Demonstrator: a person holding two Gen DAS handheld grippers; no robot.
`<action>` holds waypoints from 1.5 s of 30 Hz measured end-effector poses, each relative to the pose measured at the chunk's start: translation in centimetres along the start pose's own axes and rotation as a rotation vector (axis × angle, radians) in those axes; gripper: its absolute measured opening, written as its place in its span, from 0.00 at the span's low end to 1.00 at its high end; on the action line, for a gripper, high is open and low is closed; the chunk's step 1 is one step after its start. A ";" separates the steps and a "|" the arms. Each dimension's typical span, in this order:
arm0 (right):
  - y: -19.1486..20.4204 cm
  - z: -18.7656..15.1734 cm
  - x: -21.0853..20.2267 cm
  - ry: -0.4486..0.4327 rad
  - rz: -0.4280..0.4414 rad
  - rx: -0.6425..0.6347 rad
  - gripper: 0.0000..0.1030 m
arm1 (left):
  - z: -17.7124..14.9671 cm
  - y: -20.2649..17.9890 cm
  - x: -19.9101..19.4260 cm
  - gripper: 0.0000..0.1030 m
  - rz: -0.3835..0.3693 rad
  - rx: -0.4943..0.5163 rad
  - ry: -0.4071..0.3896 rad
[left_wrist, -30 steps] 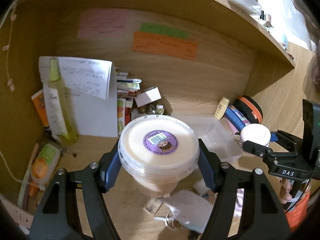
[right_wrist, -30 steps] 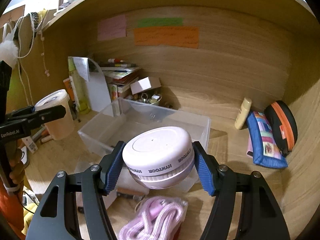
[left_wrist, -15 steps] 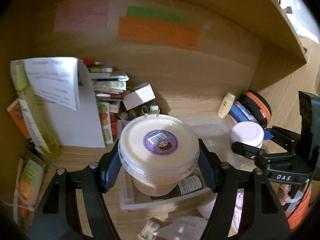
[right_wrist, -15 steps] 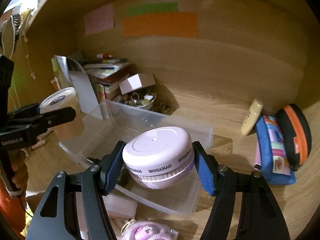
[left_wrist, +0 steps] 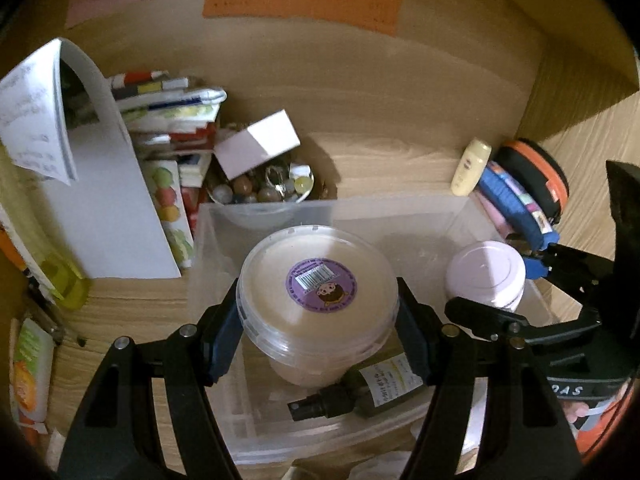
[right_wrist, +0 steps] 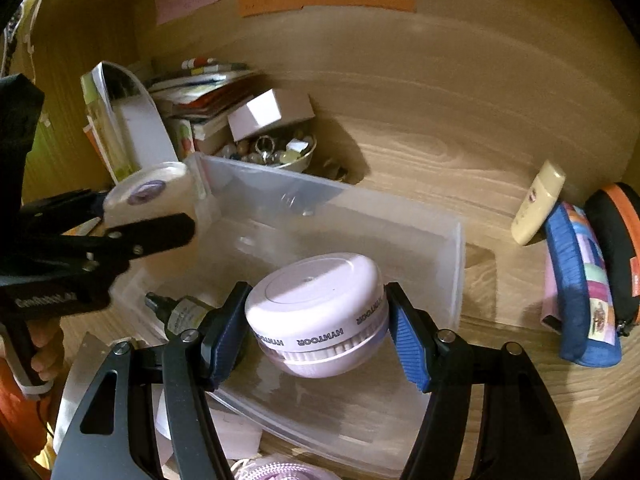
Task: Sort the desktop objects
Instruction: 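Carry the white tub and pink case over the clear box with both grippers, then open both grippers to drop the tub and pink case into the box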
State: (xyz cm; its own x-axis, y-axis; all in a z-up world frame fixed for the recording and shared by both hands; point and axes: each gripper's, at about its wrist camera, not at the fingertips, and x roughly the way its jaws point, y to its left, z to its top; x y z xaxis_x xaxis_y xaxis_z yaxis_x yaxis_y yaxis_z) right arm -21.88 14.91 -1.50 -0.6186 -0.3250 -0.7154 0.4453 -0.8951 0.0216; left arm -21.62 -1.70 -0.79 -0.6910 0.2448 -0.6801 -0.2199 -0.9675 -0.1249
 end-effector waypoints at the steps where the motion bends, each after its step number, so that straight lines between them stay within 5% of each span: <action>1: 0.1 0.0 0.3 0.007 -0.002 -0.004 0.61 | -0.1 0.0 0.3 0.66 0.002 0.001 0.009; 20: 0.4 -0.3 1.3 0.067 -0.010 -0.036 0.61 | -1.6 -1.9 2.2 0.67 0.099 0.110 0.073; 31: 0.3 -0.2 1.1 0.063 -0.029 -0.043 0.62 | -1.4 -1.5 1.5 0.68 0.085 0.086 0.053; 42: 0.5 0.2 -1.1 -0.012 -0.043 -0.061 0.71 | -1.1 -2.0 0.0 0.71 0.069 0.105 -0.002; 45: 0.3 0.2 -2.1 -0.037 -0.061 -0.052 0.79 | -0.9 -2.1 -0.8 0.74 0.053 0.099 -0.016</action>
State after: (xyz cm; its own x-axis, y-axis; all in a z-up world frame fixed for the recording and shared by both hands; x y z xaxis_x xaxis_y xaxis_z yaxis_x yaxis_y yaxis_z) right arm -20.60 15.22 0.16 -0.6685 -0.2822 -0.6881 0.4383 -0.8970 -0.0579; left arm -20.02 0.08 -0.64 -0.7145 0.1950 -0.6719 -0.2491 -0.9683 -0.0161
